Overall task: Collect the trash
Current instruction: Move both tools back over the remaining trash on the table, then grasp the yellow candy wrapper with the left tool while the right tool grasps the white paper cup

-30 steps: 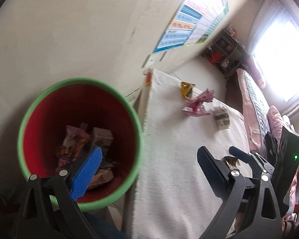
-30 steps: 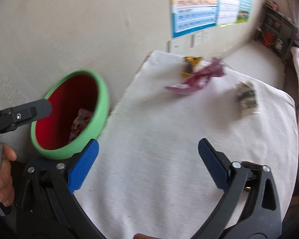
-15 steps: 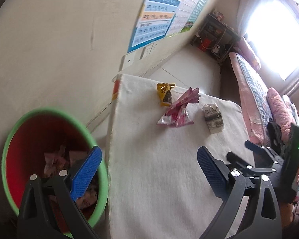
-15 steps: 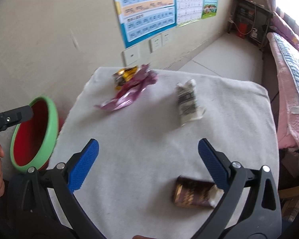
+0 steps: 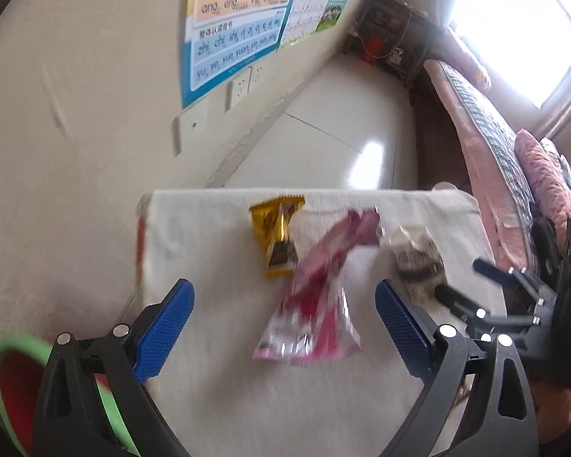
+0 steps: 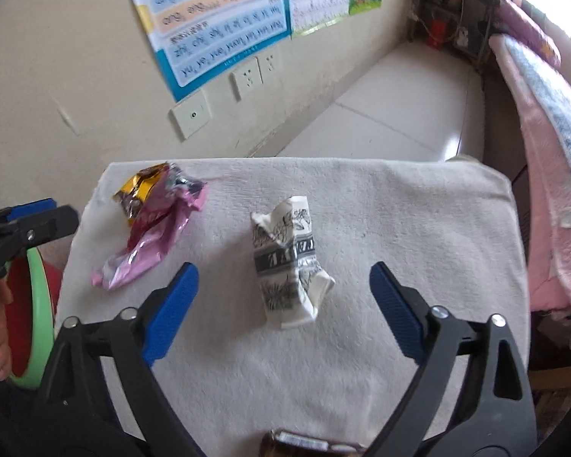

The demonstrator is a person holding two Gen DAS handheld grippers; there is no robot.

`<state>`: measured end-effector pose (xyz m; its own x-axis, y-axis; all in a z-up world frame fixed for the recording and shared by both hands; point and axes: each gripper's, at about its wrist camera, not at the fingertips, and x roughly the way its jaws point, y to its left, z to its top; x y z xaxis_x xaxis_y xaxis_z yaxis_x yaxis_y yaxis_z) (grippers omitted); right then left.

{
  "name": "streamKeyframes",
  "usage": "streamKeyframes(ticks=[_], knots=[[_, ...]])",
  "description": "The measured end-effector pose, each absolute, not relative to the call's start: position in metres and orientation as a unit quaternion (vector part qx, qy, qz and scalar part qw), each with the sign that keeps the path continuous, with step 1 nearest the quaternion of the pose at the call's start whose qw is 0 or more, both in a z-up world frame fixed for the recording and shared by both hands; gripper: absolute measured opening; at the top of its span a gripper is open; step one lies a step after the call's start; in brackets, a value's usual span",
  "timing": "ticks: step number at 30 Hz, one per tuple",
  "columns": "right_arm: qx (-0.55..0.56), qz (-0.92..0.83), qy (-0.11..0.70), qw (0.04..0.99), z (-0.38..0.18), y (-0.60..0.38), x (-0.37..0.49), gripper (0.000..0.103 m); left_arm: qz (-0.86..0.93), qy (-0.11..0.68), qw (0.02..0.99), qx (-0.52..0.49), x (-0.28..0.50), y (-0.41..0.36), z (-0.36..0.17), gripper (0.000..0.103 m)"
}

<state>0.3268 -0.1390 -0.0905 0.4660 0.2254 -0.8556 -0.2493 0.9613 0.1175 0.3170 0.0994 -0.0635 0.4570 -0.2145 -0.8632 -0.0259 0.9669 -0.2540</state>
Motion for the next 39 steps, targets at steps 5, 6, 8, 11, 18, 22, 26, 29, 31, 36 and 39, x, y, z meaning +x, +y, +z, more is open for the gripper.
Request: streamKeyframes(ticks=[5,6,8,11,18,22,26,29,31,36,39], knots=[[-0.021,0.136,0.511,0.848,-0.102,-0.133,0.341,0.083,-0.036,0.546,0.829,-0.116,0.358,0.101,-0.079,0.089],[-0.018,0.137,0.516,0.846,-0.104,-0.133,0.343,0.08,-0.036,0.552,0.824,-0.119,0.365,0.102,-0.083,0.085],[-0.017,0.135,0.522,0.842,-0.107,-0.132,0.347,0.076,-0.037,0.566,0.815,-0.122,0.375,0.101,-0.09,0.082],[-0.02,0.13,0.53,0.838,-0.113,-0.131,0.353,0.071,-0.041,0.585,0.801,-0.123,0.384,0.097,-0.104,0.074],[-0.028,0.131,0.548,0.826,-0.12,-0.126,0.359,0.056,-0.035,0.609,0.785,-0.109,0.388,0.088,-0.125,0.039],[-0.031,0.132,0.554,0.822,-0.122,-0.124,0.359,0.036,-0.038,0.604,0.789,-0.1,0.382,0.083,-0.126,0.019],[-0.032,0.135,0.55,0.824,-0.118,-0.127,0.353,0.033,-0.043,0.593,0.798,-0.094,0.369,0.082,-0.122,0.014],[-0.026,0.133,0.546,0.827,-0.114,-0.132,0.348,0.033,-0.042,0.584,0.805,-0.098,0.36,0.085,-0.115,0.014],[-0.021,0.134,0.544,0.828,-0.111,-0.136,0.343,0.033,-0.038,0.571,0.813,-0.105,0.35,0.088,-0.107,0.014],[-0.013,0.133,0.532,0.836,-0.097,-0.138,0.33,0.033,-0.038,0.545,0.831,-0.107,0.327,0.088,-0.083,0.014],[-0.015,0.14,0.519,0.843,-0.081,-0.137,0.316,0.033,-0.041,0.531,0.841,-0.099,0.307,0.082,-0.067,0.014]])
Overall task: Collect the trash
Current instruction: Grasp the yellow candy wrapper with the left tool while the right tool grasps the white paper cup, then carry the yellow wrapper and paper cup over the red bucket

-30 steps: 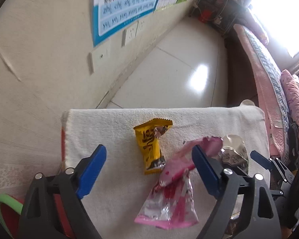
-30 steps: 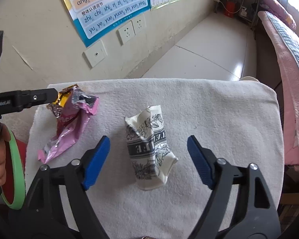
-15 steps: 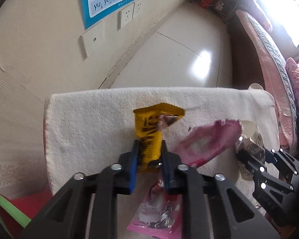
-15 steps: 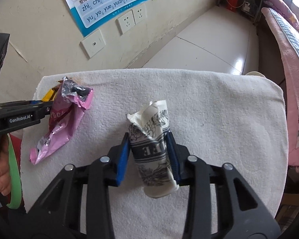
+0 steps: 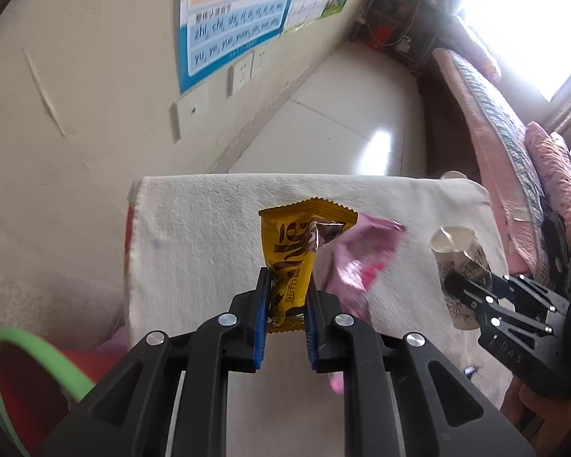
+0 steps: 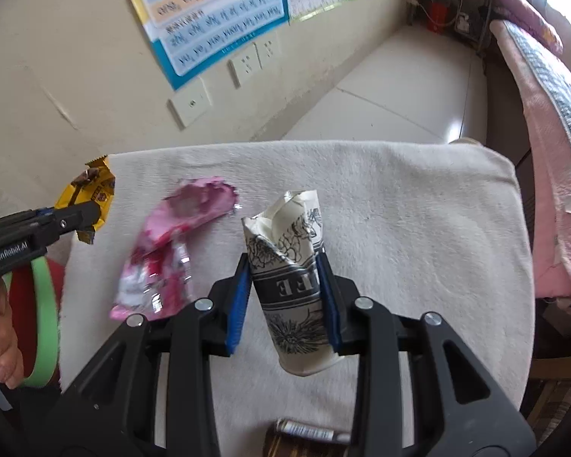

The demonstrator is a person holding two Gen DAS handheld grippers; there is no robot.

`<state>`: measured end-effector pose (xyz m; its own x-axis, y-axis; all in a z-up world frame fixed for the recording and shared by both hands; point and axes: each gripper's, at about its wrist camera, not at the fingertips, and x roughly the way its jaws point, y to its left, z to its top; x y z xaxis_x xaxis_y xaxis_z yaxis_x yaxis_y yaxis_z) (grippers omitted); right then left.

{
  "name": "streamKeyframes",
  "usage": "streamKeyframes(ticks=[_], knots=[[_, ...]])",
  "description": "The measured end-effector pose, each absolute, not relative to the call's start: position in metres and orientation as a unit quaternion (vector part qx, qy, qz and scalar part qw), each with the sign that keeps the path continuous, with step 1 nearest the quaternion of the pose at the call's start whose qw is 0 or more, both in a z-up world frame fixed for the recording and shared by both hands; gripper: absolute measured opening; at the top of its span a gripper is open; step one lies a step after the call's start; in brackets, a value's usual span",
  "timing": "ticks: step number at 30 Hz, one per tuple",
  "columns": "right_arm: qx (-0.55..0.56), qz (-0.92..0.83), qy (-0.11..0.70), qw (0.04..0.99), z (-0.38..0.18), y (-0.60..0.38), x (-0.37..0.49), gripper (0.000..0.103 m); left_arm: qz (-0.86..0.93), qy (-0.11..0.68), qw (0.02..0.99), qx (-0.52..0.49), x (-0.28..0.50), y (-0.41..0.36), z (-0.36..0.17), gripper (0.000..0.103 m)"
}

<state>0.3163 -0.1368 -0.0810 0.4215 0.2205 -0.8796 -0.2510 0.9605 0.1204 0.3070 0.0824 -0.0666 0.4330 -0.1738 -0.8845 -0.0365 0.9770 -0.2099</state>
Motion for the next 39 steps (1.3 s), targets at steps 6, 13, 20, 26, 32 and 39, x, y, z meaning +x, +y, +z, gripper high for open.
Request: streamKeyframes(ticks=[6,13,20,26,32,39], knots=[[-0.015,0.152,0.488,0.86,-0.044,-0.138,0.277,0.033,-0.051,0.509,0.855,-0.086,0.258,0.072,-0.04,0.014],[-0.024,0.167,0.476,0.863,-0.028,-0.139,0.234,0.033,-0.038,0.485,0.87,-0.08,0.205,0.066,-0.017,0.014],[-0.03,0.166,0.467,0.868,-0.024,-0.144,0.195,0.033,-0.03,0.478,0.874,-0.085,0.162,0.059,-0.015,0.014],[-0.031,0.174,0.466,0.867,-0.024,-0.139,0.173,0.033,-0.026,0.48,0.871,-0.104,0.137,0.06,-0.02,0.014],[-0.043,0.184,0.461,0.867,-0.019,-0.126,0.16,0.033,-0.024,0.477,0.872,-0.106,0.122,0.066,-0.016,0.014],[-0.055,0.197,0.453,0.868,-0.011,-0.107,0.151,0.033,-0.013,0.467,0.877,-0.111,0.109,0.079,-0.009,0.015]])
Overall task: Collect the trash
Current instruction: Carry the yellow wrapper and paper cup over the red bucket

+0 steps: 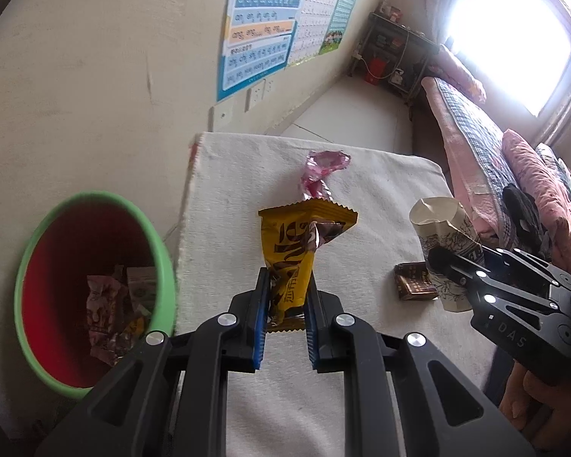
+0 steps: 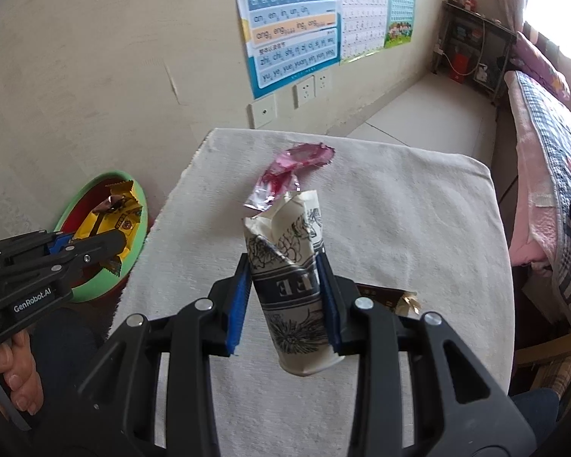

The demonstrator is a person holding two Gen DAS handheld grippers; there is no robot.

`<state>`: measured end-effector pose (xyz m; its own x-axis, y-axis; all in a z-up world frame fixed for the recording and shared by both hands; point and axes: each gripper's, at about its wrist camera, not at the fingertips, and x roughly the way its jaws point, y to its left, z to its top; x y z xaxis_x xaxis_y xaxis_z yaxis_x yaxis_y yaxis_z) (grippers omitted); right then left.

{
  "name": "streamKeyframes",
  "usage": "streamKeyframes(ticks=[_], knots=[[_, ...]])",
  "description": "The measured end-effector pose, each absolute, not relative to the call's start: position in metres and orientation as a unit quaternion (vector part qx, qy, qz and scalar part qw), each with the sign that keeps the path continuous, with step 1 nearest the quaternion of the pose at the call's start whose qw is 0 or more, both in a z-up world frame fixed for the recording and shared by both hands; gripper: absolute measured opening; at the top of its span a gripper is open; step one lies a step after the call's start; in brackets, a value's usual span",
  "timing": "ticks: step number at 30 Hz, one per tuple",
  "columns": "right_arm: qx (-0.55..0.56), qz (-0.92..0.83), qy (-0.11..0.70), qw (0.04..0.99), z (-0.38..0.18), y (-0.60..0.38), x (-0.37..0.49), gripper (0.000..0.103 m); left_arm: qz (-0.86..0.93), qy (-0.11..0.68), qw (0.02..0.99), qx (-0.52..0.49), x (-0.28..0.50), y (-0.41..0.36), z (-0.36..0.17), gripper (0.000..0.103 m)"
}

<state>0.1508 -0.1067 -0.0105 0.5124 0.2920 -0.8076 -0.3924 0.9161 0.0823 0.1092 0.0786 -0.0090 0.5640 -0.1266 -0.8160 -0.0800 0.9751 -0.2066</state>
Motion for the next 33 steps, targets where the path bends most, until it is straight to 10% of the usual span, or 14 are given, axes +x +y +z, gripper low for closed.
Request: streamKeyframes(ticks=[33], knots=[[-0.118,0.36,0.449,0.809,-0.025,0.124,0.133,0.033,0.127,0.457,0.856,-0.205,0.037,0.283,-0.015,0.016]])
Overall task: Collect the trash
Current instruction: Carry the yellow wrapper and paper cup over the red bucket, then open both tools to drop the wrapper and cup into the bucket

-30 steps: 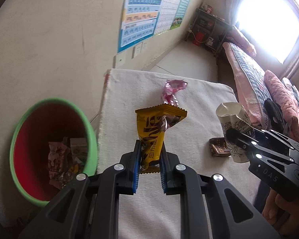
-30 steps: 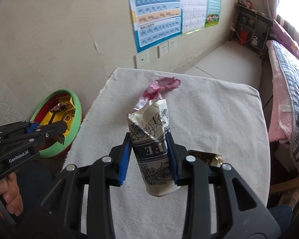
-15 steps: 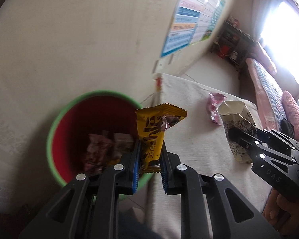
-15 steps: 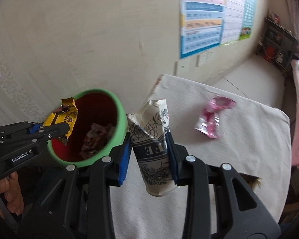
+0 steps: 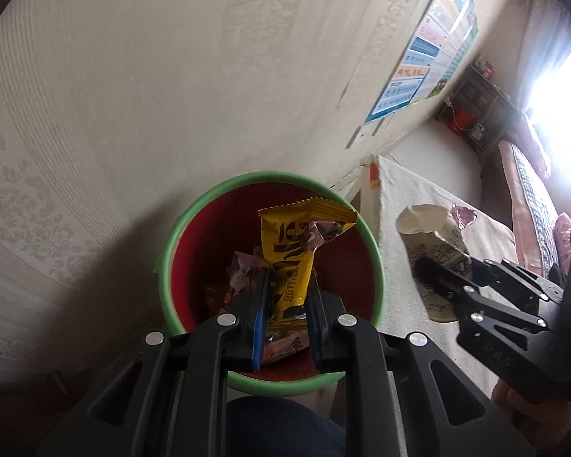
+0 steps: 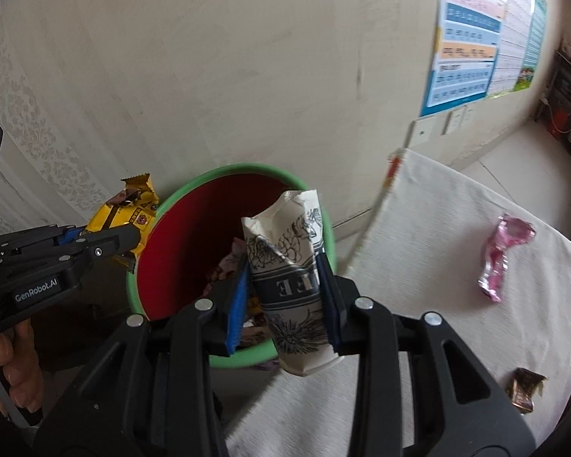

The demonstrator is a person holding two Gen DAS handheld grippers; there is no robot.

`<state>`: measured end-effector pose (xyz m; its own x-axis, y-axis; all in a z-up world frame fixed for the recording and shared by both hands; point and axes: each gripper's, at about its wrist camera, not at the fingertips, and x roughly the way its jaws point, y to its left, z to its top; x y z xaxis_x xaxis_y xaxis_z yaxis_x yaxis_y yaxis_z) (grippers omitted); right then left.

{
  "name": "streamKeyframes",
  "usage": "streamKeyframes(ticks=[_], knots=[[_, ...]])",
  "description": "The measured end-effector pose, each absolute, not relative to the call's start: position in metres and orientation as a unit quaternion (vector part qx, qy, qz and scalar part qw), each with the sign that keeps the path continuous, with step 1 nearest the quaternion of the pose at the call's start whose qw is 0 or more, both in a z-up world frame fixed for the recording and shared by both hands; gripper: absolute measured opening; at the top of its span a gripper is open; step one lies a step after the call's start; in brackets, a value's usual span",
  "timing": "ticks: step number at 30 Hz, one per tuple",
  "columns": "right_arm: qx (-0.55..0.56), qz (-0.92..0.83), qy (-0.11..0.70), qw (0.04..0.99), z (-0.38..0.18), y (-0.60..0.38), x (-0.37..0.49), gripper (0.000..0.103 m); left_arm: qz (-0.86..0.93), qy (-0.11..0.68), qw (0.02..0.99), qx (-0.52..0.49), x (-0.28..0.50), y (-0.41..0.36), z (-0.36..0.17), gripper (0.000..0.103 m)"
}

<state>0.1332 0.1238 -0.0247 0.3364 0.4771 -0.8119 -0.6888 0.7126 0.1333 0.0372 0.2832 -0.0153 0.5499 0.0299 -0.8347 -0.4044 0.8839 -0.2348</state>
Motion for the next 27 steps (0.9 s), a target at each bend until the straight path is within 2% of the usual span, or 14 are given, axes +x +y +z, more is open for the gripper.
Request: streamKeyframes(ticks=[12,21,22,23,24,25,27], knots=[[-0.138,0.371,0.478,0.784,-0.057,0.152,0.134,0.033,0.127,0.46,0.845,-0.242,0.042,0.309,-0.038,0.017],[-0.147,0.38,0.483,0.775,-0.06,0.17,0.133,0.034,0.13,0.455,0.844,-0.251,0.049,0.318,-0.041,0.018],[-0.147,0.382,0.482,0.775,-0.06,0.171,0.133,0.036,0.132,0.454,0.844,-0.252,0.049,0.319,-0.04,0.022],[-0.147,0.381,0.481,0.776,-0.059,0.171,0.133,0.04,0.133,0.452,0.844,-0.255,0.05,0.321,-0.039,0.034],[-0.146,0.379,0.481,0.777,-0.059,0.17,0.132,0.053,0.135,0.45,0.844,-0.258,0.05,0.322,-0.039,0.051],[-0.145,0.378,0.481,0.778,-0.06,0.169,0.133,0.066,0.137,0.446,0.845,-0.26,0.049,0.322,-0.038,0.06],[-0.147,0.372,0.479,0.781,-0.063,0.166,0.131,0.083,0.14,0.443,0.846,-0.261,0.048,0.321,-0.037,0.068]])
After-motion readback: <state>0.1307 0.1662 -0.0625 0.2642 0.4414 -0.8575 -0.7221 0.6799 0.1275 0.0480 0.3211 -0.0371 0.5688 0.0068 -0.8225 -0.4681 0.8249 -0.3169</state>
